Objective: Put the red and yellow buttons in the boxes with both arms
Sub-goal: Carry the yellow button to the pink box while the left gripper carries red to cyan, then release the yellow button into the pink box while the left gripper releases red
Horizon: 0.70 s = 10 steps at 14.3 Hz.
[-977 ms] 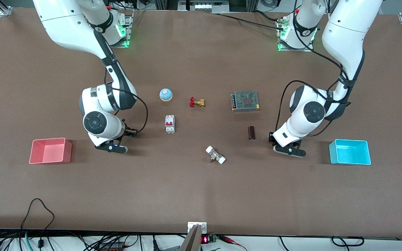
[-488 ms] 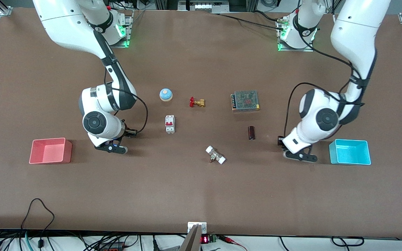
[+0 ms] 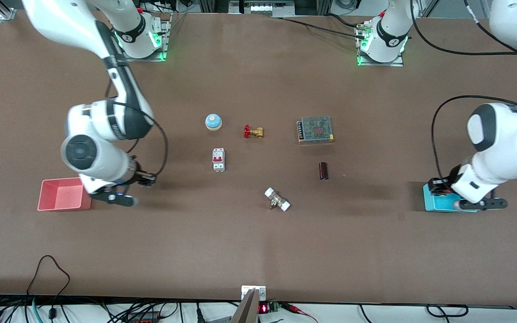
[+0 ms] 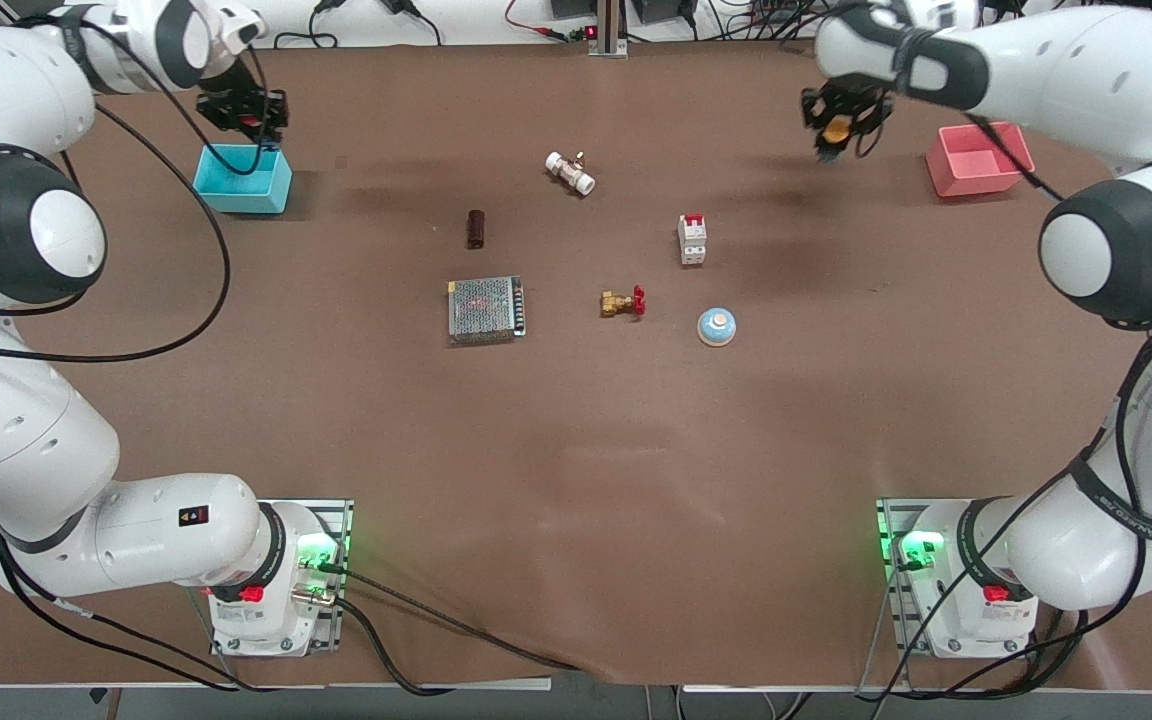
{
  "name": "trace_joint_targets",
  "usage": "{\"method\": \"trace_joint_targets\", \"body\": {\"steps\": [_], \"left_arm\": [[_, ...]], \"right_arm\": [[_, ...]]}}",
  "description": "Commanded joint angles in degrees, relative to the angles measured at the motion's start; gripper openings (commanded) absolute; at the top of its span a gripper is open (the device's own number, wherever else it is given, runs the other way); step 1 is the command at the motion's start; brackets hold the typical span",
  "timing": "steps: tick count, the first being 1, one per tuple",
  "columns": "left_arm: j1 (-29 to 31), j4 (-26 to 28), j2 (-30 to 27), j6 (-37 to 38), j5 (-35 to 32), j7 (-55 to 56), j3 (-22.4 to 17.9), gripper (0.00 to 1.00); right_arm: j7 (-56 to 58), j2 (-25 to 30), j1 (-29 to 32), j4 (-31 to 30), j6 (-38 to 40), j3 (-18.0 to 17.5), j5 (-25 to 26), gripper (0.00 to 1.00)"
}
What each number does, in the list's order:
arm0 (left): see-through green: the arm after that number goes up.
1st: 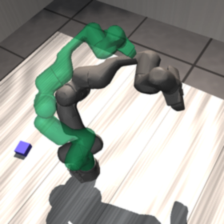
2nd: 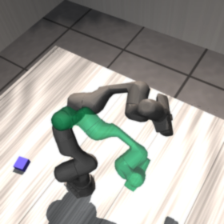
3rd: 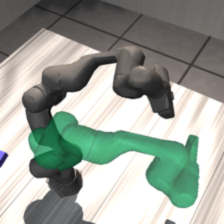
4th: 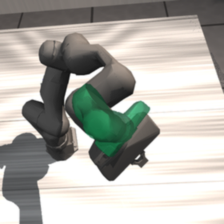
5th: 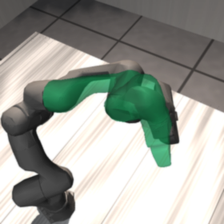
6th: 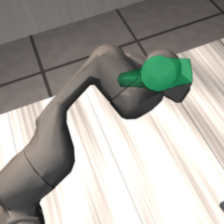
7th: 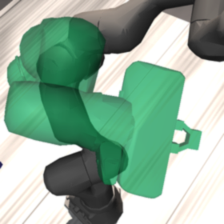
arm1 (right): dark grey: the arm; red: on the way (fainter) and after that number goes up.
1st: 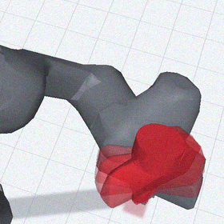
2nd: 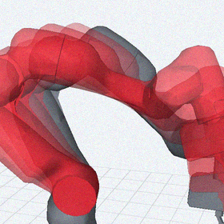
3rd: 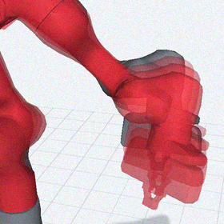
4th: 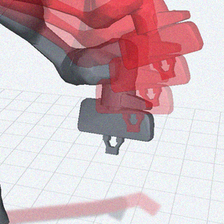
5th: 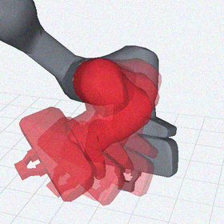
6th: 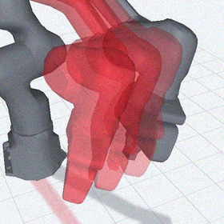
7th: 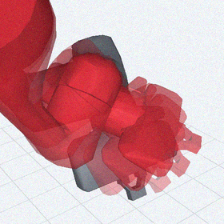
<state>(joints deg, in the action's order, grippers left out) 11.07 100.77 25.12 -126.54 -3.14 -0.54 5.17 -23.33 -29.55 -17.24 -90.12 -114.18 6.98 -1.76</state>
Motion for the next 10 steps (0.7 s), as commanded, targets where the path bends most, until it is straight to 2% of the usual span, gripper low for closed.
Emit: {"method": "trace_joint_targets", "body": {"steps": [1,3,5,10], "left_arm": [[4.12,0.22,0.72,-0.72,-0.63,-4.02,0.46,0.00],[5.36,-1.62,3.34,-1.34,-0.64,-4.99,0.46,0.00],[5.45,-2.24,5.46,-3.43,-0.72,-5.09,0.37,0.00],[6.07,-2.24,9.77,-9.15,-0.64,-8.24,0.37,0.01]], "right_arm": [[6.96,-0.59,7.28,2.41,2.47,-0.65,0.09,0.34],[14.92,-2.34,13.43,3.45,2.04,-0.65,0.01,0.34],[24.51,-5.06,17.66,7.22,2.30,-0.65,0.01,0.34],[36.77,-10.16,22.77,12.16,1.59,-0.65,0.01,0.34]]}}
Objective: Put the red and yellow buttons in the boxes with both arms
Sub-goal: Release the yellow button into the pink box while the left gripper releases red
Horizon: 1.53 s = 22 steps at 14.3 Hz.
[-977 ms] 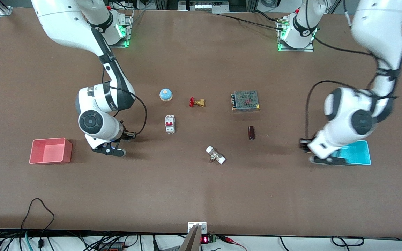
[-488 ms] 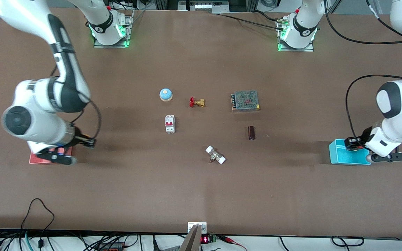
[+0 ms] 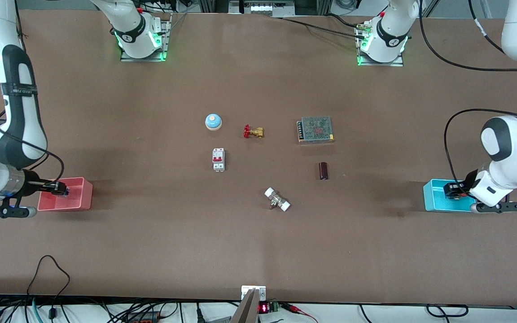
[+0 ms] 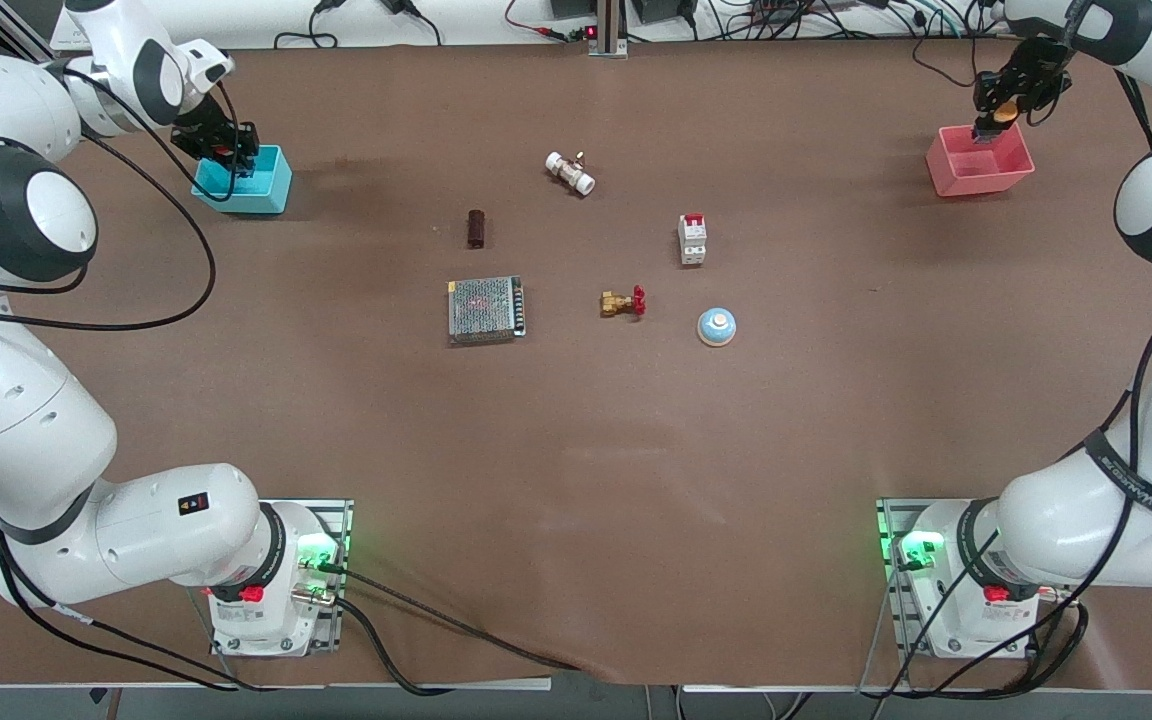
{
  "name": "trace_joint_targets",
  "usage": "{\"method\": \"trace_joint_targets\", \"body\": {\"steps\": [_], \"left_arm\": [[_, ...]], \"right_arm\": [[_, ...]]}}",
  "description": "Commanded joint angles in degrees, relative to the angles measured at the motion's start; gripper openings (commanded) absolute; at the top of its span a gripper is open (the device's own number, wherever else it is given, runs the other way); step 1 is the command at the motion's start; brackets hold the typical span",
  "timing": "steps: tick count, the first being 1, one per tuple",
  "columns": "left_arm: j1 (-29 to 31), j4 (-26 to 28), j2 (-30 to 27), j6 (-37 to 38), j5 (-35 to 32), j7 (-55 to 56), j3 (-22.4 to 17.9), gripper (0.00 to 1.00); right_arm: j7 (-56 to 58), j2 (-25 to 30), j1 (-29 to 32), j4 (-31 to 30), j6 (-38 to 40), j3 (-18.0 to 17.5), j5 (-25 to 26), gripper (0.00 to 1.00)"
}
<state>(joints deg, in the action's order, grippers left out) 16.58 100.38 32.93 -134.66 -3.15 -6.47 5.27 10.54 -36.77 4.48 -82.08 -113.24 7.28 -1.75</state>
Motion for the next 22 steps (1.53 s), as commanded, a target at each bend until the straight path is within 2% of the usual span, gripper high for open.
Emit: {"method": "trace_joint_targets", "body": {"steps": [1,4,9,10,11,12,13,17,21,22], "left_arm": [[0.73,-1.94,2.66,-2.18,-0.63,-2.58,0.36,0.01],[1.26,-2.03,4.42,-5.09,-0.63,-3.02,0.27,0.01],[2.05,-2.56,5.65,-5.09,-0.54,-5.65,0.36,0.03],[2.31,-2.56,5.65,-5.18,-0.55,-6.01,0.27,0.10],[2.40,-2.56,5.65,-5.18,-0.55,-6.18,0.27,0.26],[2.32,-2.56,5.65,-5.09,-0.63,-6.71,0.36,0.63],[2.32,-2.56,5.65,-5.09,-0.29,-7.24,0.27,0.74],[2.32,-2.56,5.57,-5.09,-0.11,-7.24,0.36,0.74],[2.31,-5.19,4.60,-1.33,0.07,-6.71,0.71,0.74],[2.40,-7.28,4.42,1.65,0.07,-6.80,0.80,0.75]], "right_arm": [[3.43,-3.57,1.23,4.55,0.56,-0.96,-0.01,0.34],[3.53,-4.71,1.24,4.73,0.39,-0.96,0.08,0.34],[4.32,-7.09,2.29,4.73,0.21,-0.96,-0.10,0.34],[4.32,-7.35,2.29,4.73,0.21,-0.96,-0.10,0.34],[4.32,-7.88,2.38,4.73,0.12,-0.96,-0.10,0.34],[4.23,-8.23,2.64,4.73,0.12,-0.96,-0.10,0.34],[4.23,-8.75,2.64,4.73,0.03,-0.96,-0.10,0.34],[4.41,-9.64,2.64,4.73,-2.07,-0.96,-0.10,0.36],[4.32,-10.25,2.73,4.73,-2.87,-0.96,-0.36,0.46],[3.88,-10.25,2.73,4.73,-2.87,-0.96,-0.45,0.67]]}}
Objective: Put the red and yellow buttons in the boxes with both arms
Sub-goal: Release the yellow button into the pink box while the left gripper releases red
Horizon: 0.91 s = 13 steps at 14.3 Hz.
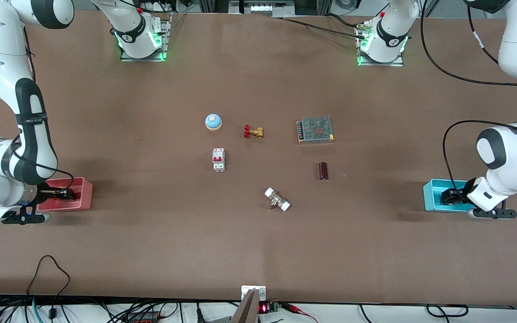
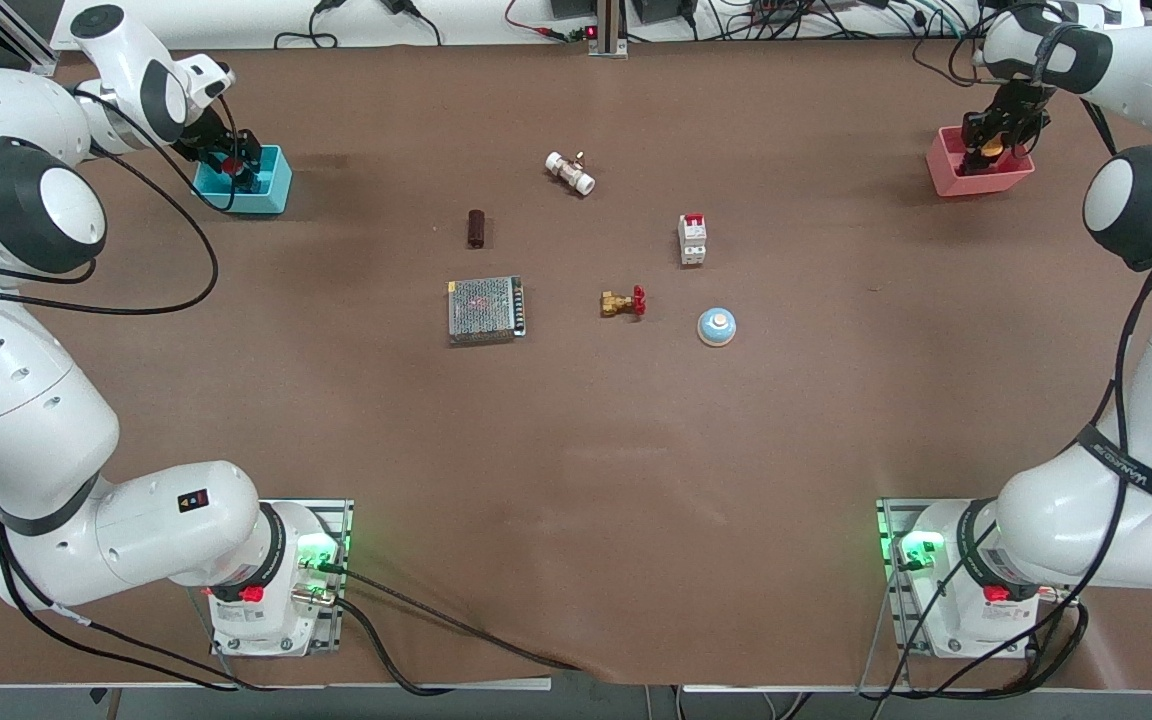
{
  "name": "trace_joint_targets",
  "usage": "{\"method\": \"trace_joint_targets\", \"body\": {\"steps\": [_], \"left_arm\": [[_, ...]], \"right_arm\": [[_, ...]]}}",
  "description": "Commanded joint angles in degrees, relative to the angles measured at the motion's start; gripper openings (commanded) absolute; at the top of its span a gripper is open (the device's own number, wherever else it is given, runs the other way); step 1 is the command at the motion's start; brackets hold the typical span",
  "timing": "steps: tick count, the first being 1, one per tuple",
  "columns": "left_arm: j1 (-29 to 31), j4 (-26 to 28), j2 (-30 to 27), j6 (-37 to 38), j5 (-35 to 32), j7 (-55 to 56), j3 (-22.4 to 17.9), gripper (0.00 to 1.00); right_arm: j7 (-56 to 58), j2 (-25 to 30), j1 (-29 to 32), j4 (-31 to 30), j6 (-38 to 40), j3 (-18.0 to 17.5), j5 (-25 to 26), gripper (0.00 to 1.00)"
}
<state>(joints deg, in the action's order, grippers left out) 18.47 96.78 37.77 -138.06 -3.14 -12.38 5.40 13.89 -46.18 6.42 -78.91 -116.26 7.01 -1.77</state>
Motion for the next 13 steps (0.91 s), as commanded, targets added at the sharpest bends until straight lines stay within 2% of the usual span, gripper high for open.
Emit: {"method": "trace_joint_targets", "body": {"steps": [1,2,6,13], "left_arm": [[0.52,-6.22,-0.50,9.43,-0.02,-1.06,0.75,0.86],[0.43,-8.77,-0.50,12.96,0.07,-1.07,0.75,1.00],[0.34,-16.00,-0.68,23.70,-0.02,-1.15,0.83,1.00],[0.16,-16.27,-9.45,34.51,0.16,-0.19,3.38,1.00]], "right_arm": [[0.09,-0.67,0.79,1.57,0.24,-0.77,-0.52,0.89],[0.26,-0.32,0.70,1.57,0.24,-0.77,-0.52,1.00],[0.53,2.48,0.61,1.74,1.30,-0.77,-0.60,1.00],[0.53,15.13,-0.18,1.66,10.68,-1.47,-3.41,1.00]]}}
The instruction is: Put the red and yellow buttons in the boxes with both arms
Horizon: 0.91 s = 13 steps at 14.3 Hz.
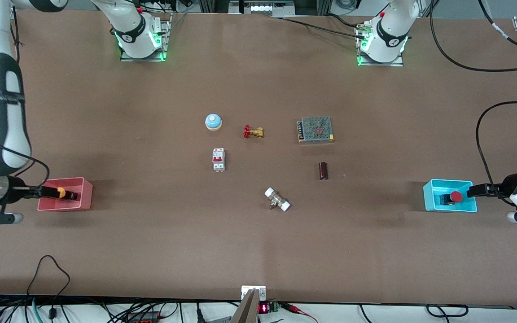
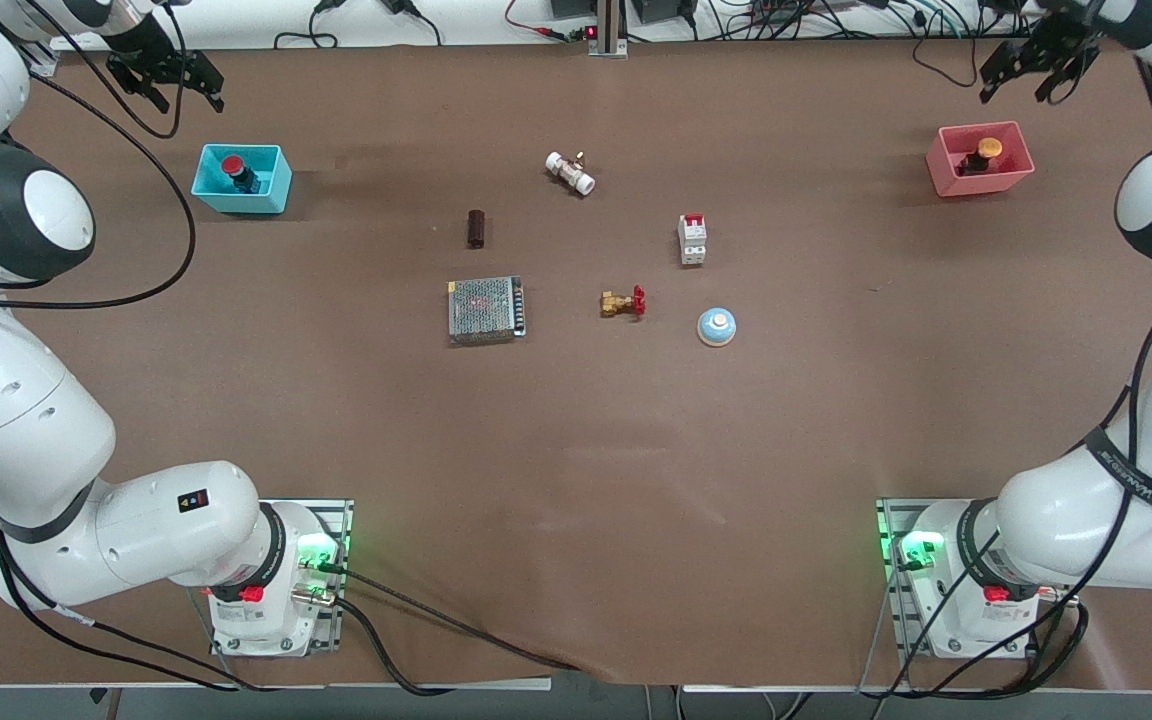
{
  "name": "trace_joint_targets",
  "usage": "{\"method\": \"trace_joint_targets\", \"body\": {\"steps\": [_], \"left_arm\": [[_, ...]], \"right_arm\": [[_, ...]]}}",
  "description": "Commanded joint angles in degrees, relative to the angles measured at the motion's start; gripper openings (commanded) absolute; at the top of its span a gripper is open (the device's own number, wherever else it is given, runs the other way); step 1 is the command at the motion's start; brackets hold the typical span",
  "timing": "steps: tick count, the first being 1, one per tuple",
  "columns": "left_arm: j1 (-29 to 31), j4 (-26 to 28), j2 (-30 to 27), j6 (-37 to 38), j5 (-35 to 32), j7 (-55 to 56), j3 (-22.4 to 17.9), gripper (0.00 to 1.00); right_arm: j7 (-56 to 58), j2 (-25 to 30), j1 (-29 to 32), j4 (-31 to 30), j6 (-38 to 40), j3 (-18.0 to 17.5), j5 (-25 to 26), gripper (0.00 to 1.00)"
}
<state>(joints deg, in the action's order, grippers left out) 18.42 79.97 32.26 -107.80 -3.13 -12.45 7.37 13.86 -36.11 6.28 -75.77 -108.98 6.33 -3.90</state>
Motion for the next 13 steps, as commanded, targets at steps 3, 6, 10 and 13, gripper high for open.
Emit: {"method": "trace_joint_targets", "body": {"steps": [3,6,10,13], "left_arm": [[0.13,0.54,-8.95,11.36,0.05,4.52,5.53,1.00],[0.13,0.63,-13.70,17.34,0.14,7.69,9.66,1.00],[-4.85,0.63,-18.80,22.45,0.67,7.44,6.81,1.00],[-9.71,1.51,-22.14,23.86,1.63,5.69,0.29,1.00]], "right_arm": [[-0.24,9.81,-2.75,-1.58,8.94,-0.79,-2.51,1.00],[-2.26,13.51,-4.25,-1.75,13.60,-1.23,-2.60,1.00],[-5.08,18.60,-6.10,-1.84,18.26,-1.50,-1.90,1.00],[-5.86,21.59,-6.63,-2.89,20.64,-1.41,-0.06,1.00]]}}
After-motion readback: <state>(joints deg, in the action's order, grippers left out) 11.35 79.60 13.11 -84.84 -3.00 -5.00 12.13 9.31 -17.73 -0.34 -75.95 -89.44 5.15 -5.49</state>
